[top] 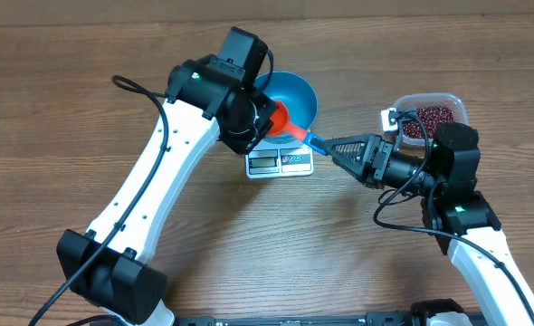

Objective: Scoop item into bowl and weigh 150g on scale
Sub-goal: 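Close the right gripper on the blue handle of the scoop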

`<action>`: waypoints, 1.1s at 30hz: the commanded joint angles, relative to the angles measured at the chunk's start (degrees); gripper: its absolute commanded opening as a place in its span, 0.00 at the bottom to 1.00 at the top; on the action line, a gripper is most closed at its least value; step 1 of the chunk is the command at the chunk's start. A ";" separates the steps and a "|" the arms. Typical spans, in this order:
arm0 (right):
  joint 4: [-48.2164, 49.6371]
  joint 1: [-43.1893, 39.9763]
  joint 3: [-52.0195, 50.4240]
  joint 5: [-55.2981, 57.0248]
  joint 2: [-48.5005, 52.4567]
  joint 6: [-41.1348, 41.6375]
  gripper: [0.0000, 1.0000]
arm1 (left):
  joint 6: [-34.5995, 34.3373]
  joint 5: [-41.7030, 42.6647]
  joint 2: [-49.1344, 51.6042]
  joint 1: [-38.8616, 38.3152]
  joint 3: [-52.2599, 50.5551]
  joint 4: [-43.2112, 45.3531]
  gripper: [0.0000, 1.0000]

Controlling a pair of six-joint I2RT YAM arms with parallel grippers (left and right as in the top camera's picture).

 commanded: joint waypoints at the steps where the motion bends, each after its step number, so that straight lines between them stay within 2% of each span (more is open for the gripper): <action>1: 0.52 1.14 1.16 0.22 0.07 -1.66 1.00 | -1.27 -0.61 -1.05 -0.90 1.01 0.39 0.04; 7: 0.68 1.27 1.16 0.26 0.07 -1.68 1.00 | -1.27 -0.55 -1.05 -1.40 1.01 0.46 0.04; 18: 0.68 1.27 1.16 0.26 0.07 -1.68 0.90 | -1.88 -0.37 -1.05 -3.67 1.01 1.22 0.04; 25: 0.66 1.27 1.16 0.20 0.07 -1.66 0.69 | -1.88 -0.33 -1.05 -4.46 1.01 1.95 0.04; 30: 0.66 1.27 1.16 0.17 0.07 -1.66 0.47 | -1.86 -0.33 -1.05 -4.46 1.01 1.92 0.04; 33: 0.66 1.27 1.16 0.17 0.07 -1.66 0.39 | -1.86 -0.33 -1.05 -4.74 1.01 1.97 0.04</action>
